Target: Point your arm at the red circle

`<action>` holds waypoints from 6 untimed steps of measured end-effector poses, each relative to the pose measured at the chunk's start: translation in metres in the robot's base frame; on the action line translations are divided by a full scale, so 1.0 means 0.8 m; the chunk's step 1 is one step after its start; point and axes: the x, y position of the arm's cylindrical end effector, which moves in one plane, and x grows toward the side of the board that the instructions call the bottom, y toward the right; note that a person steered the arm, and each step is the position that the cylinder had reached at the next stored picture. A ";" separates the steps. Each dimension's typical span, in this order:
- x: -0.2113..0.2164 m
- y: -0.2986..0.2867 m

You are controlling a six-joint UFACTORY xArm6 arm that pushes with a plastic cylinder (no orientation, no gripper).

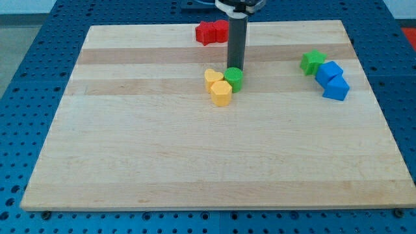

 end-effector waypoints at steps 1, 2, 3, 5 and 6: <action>-0.029 0.028; -0.059 0.068; -0.108 0.079; -0.187 0.062; -0.186 0.042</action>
